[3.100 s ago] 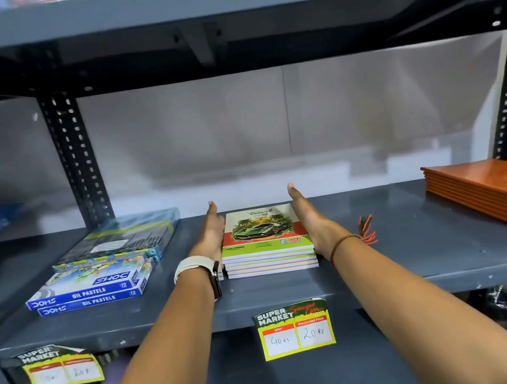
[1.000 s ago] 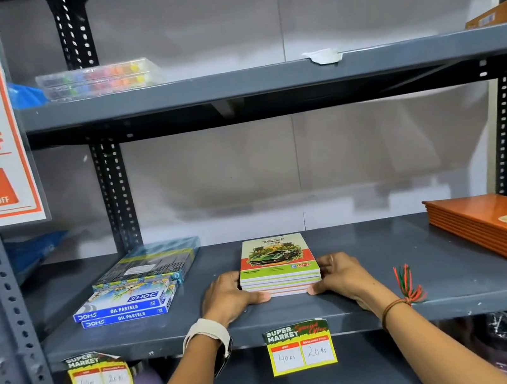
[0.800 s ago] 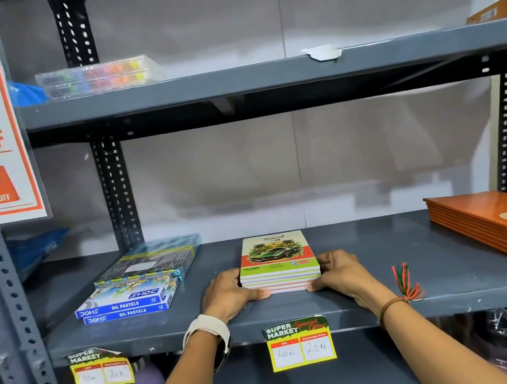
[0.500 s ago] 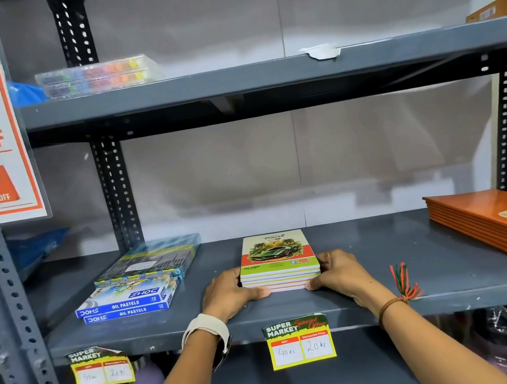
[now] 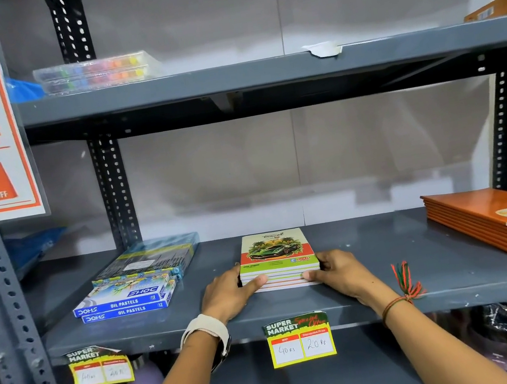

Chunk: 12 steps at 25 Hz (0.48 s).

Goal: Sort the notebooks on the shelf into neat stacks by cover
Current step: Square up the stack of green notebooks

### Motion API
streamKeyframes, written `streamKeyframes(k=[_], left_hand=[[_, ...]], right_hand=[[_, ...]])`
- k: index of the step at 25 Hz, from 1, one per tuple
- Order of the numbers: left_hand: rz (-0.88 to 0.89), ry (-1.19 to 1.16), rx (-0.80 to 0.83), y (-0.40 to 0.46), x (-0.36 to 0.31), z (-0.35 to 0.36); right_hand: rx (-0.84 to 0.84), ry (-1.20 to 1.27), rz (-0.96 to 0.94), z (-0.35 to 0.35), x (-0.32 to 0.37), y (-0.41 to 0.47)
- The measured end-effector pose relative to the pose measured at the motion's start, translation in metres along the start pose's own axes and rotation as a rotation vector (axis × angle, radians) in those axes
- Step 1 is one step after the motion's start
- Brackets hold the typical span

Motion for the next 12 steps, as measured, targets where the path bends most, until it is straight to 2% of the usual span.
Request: streamKeyframes(k=[12], left_hand=[[-0.001, -0.021, -0.005, 0.0014, 0.0035, 0.0016]], right_hand=[[-0.027, -0.103, 0.035, -0.0021, -0.0016, 0.0013]])
Point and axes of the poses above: each hand's wrist, its own y-axis towards the middle knuckle, its own z-axis out of the palm, x = y × z, the point moved 10 cm from there along y, towards the middle knuckle, and after that the axes turned 14 degrees about x, right-handed, at the moved point
